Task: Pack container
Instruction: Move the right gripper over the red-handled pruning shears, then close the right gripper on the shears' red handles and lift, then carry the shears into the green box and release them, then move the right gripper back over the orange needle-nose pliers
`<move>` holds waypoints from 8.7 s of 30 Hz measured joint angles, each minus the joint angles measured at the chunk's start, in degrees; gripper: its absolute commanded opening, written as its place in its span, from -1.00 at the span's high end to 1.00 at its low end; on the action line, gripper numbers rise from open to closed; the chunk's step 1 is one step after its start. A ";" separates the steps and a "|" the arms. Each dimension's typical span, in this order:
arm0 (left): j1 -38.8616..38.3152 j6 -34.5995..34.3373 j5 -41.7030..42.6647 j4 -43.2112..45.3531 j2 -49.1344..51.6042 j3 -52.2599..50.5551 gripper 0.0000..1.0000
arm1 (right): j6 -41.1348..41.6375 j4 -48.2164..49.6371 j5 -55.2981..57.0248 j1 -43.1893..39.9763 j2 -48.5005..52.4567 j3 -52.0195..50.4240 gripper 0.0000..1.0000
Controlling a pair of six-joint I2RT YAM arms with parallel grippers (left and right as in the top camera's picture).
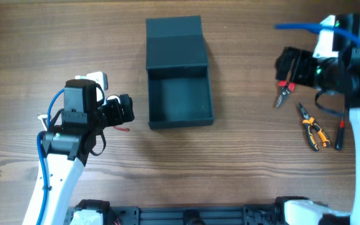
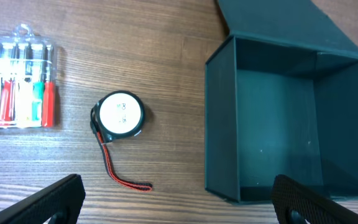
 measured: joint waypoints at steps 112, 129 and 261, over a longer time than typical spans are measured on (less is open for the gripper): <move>0.00 0.00 0.00 -0.83 0.00 0.00 -0.99 | -8.87 21.16 1.05 -6.05 48.22 0.04 0.91; 0.00 0.00 0.00 -0.83 0.00 0.00 -1.00 | -16.79 9.84 -2.84 5.01 28.81 8.20 0.91; 0.00 0.00 0.02 -1.25 0.00 0.09 -1.00 | -53.16 22.64 2.12 -27.98 10.91 -37.20 -0.89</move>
